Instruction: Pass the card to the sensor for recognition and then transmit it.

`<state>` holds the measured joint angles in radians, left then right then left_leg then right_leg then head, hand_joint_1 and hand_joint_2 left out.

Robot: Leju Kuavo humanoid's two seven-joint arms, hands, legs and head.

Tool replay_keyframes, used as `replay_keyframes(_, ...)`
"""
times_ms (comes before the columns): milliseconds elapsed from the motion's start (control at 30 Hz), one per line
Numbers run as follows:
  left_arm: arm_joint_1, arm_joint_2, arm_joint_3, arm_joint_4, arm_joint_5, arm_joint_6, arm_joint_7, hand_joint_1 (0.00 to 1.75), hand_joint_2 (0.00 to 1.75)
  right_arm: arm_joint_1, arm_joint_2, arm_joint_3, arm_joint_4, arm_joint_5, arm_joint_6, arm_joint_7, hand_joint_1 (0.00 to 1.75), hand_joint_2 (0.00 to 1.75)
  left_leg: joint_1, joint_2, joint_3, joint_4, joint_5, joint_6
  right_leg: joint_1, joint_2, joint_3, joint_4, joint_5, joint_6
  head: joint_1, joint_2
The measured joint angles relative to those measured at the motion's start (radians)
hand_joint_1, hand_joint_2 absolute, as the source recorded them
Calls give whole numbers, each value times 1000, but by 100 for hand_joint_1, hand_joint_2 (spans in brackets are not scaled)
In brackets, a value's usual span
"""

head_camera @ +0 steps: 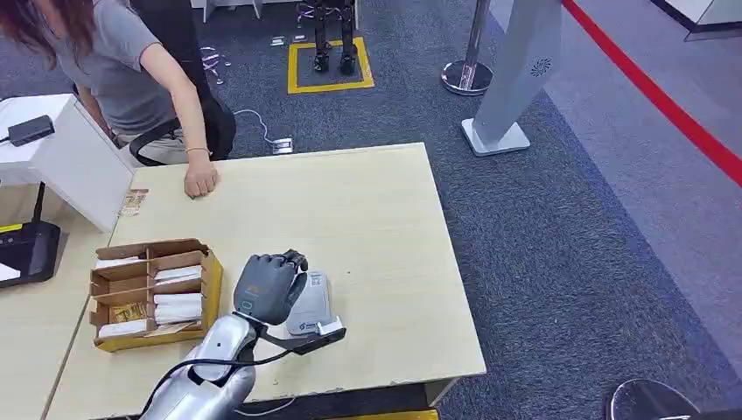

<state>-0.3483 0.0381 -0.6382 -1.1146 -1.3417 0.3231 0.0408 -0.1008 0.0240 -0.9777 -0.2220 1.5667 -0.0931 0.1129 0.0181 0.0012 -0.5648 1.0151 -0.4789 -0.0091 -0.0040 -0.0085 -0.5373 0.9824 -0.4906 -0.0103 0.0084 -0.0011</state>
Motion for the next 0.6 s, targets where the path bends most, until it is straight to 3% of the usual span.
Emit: replay_keyframes(600,-117,16,-122,203,-37,-143,27,175,175,-2,-6,14,0,-16,3,10,0,0,0,0,0,0,0,0,0,0,0,0,0,0,0,0)
